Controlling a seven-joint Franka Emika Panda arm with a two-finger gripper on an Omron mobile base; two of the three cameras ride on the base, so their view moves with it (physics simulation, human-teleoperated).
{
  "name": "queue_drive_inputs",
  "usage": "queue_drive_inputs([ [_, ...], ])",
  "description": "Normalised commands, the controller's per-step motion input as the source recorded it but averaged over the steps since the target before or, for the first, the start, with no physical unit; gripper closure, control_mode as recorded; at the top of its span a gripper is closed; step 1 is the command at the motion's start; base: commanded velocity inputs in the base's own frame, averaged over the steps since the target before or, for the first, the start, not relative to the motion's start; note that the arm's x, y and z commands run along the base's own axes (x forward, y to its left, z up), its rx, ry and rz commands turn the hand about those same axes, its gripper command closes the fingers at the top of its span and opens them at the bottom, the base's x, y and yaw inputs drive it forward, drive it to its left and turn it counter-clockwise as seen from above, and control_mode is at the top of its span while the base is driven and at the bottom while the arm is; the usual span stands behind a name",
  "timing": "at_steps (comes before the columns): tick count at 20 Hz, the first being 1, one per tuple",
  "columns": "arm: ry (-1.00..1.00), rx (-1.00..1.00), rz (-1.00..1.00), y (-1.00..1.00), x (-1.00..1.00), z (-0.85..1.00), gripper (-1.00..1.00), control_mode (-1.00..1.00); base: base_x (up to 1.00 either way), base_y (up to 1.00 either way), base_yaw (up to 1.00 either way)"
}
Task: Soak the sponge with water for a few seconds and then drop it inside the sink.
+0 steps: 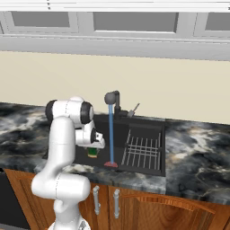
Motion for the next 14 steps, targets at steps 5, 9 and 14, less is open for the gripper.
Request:
queue_drive_inputs([
  [5,-0.08,0.0,0.05,0.0,-0.27,0.5,-1.0,-1.0,0.0,0.0,0.0],
  [9,-0.09,0.0,0.04,0.0,-0.3,0.54,-1.0,-1.0,0.0,0.0,0.0],
  [14,-0.08,0.0,0.03,0.0,-0.05,0.59,-1.0,-1.0,0.0,0.0,0.0],
])
